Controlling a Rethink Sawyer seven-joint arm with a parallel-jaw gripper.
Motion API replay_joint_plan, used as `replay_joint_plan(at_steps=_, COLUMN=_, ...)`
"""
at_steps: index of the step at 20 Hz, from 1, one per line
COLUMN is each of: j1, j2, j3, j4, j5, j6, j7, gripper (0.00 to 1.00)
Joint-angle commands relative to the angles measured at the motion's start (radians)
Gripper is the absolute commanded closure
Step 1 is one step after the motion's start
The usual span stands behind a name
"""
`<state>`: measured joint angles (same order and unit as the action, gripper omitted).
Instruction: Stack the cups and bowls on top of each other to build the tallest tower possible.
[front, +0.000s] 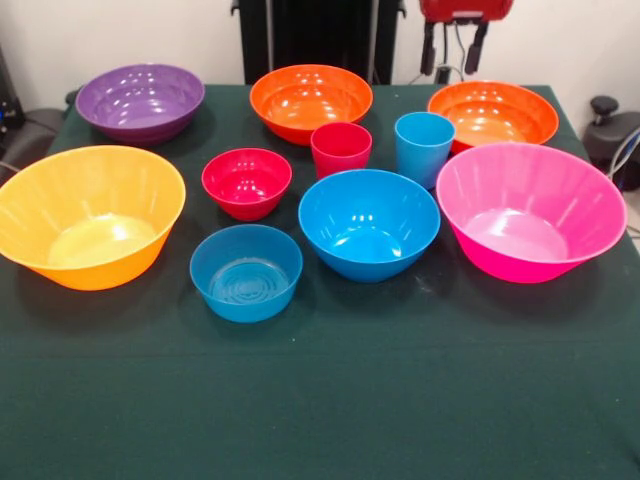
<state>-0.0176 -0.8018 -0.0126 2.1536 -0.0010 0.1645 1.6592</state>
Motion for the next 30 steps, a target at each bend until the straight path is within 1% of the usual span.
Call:
replay_joint_plan(at_steps=1, j1=-0.016, j2=0.166, j3=-0.006, j4=-0.035, j5=-0.073, j6=-0.154, j7=0.138, gripper=0.00)
replay_joint_plan(at_steps=2, j1=-0.013, j2=0.159, j3=-0.008, j4=-0.023, j5=-0.072, j6=-0.158, j7=0.141, gripper=0.00)
replay_joint_plan(at_steps=3, j1=-0.022, j2=0.176, j3=-0.005, j4=-0.023, j5=-0.075, j6=-0.172, j7=0.140, gripper=0.00)
replay_joint_plan(at_steps=4, j1=-0.020, j2=0.170, j3=-0.008, j4=-0.019, j5=-0.076, j6=-0.170, j7=0.138, gripper=0.00)
replay_joint_plan(at_steps=7, j1=-0.033, j2=0.193, j3=-0.012, j4=-0.015, j5=-0.088, j6=-0.205, j7=0.137, gripper=0.00)
replay_joint_plan(at_steps=10, j1=-0.031, j2=0.205, j3=-0.023, j4=-0.008, j5=-0.092, j6=-0.227, j7=0.139, gripper=0.00)
replay_joint_plan(at_steps=11, j1=-0.036, j2=0.209, j3=-0.025, j4=0.001, j5=-0.101, j6=-0.243, j7=0.139, gripper=0.00)
replay_joint_plan(at_steps=15, j1=-0.058, j2=0.222, j3=-0.023, j4=0.008, j5=-0.120, j6=-0.256, j7=0.130, gripper=0.00)
replay_joint_plan(at_steps=16, j1=-0.060, j2=0.225, j3=-0.023, j4=0.006, j5=-0.122, j6=-0.257, j7=0.130, gripper=0.00)
replay_joint_plan(at_steps=20, j1=-0.068, j2=0.279, j3=-0.029, j4=-0.014, j5=-0.141, j6=-0.306, j7=0.137, gripper=0.00)
replay_joint_plan(at_steps=26, j1=-0.061, j2=0.298, j3=-0.027, j4=-0.030, j5=-0.134, j6=-0.316, j7=0.151, gripper=0.00)
replay_joint_plan(at_steps=30, j1=-0.056, j2=0.324, j3=-0.027, j4=-0.040, j5=-0.127, j6=-0.335, j7=0.161, gripper=0.00)
